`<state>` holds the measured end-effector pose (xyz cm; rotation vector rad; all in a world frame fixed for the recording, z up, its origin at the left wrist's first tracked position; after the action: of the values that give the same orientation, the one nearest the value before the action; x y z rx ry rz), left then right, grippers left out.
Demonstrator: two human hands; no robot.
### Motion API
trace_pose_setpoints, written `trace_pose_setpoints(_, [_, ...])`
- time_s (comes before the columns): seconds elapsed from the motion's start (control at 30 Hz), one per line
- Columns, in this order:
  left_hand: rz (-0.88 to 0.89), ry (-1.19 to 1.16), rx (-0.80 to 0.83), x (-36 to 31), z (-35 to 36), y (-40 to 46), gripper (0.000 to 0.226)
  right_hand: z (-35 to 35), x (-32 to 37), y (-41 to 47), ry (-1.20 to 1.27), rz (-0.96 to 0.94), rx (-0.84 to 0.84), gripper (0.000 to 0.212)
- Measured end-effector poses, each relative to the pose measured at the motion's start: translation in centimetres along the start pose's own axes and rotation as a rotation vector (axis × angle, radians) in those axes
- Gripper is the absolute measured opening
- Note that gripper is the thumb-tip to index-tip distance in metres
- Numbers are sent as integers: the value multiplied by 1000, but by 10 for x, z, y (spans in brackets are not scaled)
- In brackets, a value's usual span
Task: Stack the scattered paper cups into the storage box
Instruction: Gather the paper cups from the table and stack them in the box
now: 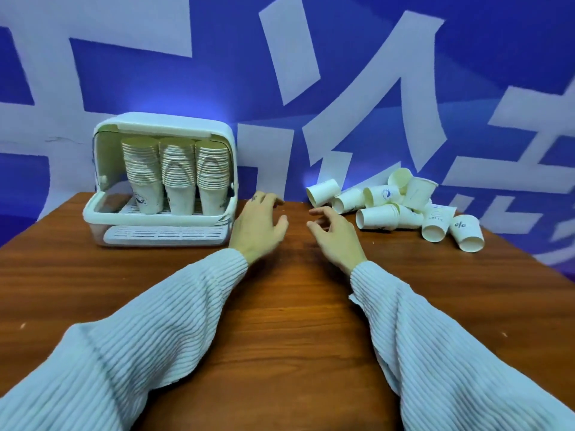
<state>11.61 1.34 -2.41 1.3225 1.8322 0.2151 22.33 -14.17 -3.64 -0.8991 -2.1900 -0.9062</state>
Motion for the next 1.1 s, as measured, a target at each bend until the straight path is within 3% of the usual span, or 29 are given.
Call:
trace_pose_setpoints(0.3, [81,-65,281,-83,135,1,48,-112,-109,-12,-106,234,-362,42])
trace_pose_setpoints(0.43, [295,153,191,-109,180,13,53,-136,-146,8,-142,292,-462,44])
trace_pose_setpoints(0.6, [300,221,92,-122,219,55,51,-128,-167,43,-156,262,-342,51])
trace_pose_setpoints(0.8, [196,369,107,-101,243,79,81,-119,-179,60,17,230,-266,49])
trace_pose_setpoints(0.87, [197,427,76,-101,241,79,83,-119,-180,60,111,231,-272,42])
trace_pose_setpoints(0.97, [242,427,64,-106,230,74,73,-119,-173,56,162,177,-237,15])
trace_pose_setpoints(1.1, [251,300,173,-103,204,58,66,-120,-153,40,270,147,-134,15])
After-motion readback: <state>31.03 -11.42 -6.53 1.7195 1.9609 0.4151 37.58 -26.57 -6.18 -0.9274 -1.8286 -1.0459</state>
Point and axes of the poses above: each hand's wrist, its own y-axis towards the middle knuckle, its own z-axis out of the palm, x = y × z, the point moved 4 cm from there along y, towards the middle knuckle, and after that the axes turned 1 degree about -y, right-handed, at the moved point
